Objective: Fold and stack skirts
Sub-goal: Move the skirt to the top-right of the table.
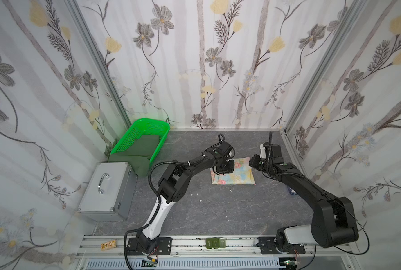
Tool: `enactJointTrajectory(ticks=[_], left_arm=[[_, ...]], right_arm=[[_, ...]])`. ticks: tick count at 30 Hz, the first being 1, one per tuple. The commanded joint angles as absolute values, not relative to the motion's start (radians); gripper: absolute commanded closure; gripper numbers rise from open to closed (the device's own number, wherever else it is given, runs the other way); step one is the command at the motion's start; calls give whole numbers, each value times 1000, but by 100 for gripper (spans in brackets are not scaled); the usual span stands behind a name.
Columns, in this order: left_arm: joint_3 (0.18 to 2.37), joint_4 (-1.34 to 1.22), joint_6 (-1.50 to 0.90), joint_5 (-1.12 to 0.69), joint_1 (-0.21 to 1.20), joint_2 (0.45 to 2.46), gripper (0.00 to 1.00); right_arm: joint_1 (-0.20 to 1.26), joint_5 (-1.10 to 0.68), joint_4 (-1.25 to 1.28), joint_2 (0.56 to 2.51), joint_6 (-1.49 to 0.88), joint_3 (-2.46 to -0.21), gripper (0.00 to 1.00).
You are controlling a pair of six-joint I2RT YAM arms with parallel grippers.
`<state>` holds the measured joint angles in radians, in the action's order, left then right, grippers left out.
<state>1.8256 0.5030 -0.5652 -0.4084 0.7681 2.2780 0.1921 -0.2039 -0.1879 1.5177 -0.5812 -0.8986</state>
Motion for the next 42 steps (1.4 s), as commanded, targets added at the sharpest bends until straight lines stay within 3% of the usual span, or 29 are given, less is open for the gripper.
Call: enactJointTrajectory(ticks=[1, 13, 24, 28, 42], left_arm=[[1824, 508, -574, -417, 769, 2292, 91], [2102, 510, -652, -483, 801, 2545, 91], [2787, 487, -815, -577, 805, 2951, 86], [2715, 462, -791, -548, 795, 2865, 87], [2005, 439, -650, -392, 702, 2247, 89]], right_arm=[[170, -224, -218, 1450, -575, -874, 100], [31, -295, -305, 1285, -532, -881, 100], [-23, -288, -293, 1422, -421, -856, 100], [-35, -215, -273, 1534, -374, -897, 100], [49, -144, -369, 1933, -272, -1186, 100]])
